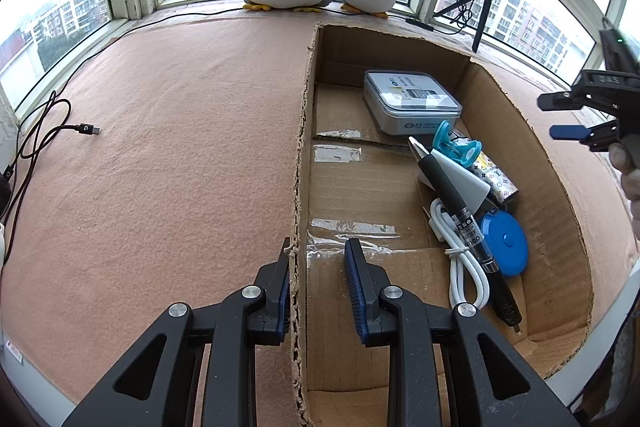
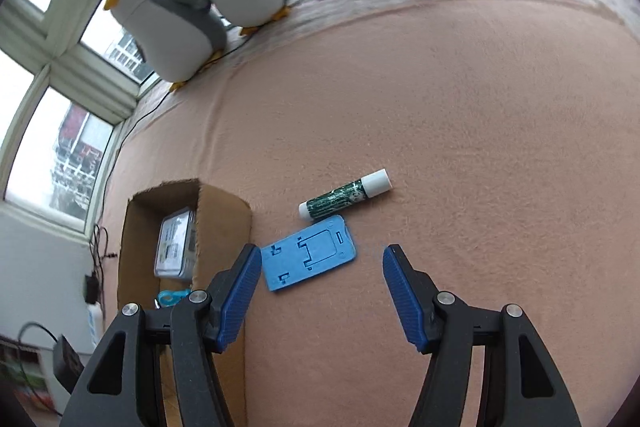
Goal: Organize rigid objects
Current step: 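Move the right tool to the glue stick and grasp it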
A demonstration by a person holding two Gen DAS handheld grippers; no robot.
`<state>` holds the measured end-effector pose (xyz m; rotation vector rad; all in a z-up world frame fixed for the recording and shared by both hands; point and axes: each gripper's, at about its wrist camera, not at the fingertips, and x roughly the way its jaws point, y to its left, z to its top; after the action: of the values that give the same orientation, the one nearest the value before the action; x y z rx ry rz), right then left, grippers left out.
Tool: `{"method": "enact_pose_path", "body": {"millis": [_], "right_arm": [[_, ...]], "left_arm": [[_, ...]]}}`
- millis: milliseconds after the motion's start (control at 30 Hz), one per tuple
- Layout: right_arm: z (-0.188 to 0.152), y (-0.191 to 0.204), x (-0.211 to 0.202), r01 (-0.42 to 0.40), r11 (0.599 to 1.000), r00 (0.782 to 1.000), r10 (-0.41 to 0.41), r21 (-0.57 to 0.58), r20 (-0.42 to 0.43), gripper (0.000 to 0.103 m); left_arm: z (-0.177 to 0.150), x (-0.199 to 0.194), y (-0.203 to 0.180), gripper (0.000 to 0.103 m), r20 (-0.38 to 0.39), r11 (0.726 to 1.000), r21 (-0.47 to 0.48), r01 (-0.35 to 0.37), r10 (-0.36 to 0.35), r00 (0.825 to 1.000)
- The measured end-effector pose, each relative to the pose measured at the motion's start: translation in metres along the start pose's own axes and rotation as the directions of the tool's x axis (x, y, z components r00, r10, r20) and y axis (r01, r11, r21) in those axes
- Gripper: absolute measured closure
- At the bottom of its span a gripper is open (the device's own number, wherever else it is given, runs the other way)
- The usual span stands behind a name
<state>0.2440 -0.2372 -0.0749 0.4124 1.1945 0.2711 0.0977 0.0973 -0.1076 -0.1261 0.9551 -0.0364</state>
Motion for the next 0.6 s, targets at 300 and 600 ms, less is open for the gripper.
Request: {"method": "enact_pose_path", "body": {"millis": [300, 600], "right_arm": [[0.030, -0.012, 0.042, 0.020, 0.991, 0.998, -0.013, 0.130, -0.055, 0.044], [0.043, -0.007, 0.060, 0.090, 0.991, 0.995, -0.085, 0.100, -0.056, 0.050]], "left_arm": [[0.000, 0.001, 0.003, 0.077, -0.001, 1.000, -0.002, 0.018, -0.018, 1.000], [0.000, 0.001, 0.006, 0.077, 0.002, 1.000, 0.005, 0.029, -0.029, 1.000]]}}
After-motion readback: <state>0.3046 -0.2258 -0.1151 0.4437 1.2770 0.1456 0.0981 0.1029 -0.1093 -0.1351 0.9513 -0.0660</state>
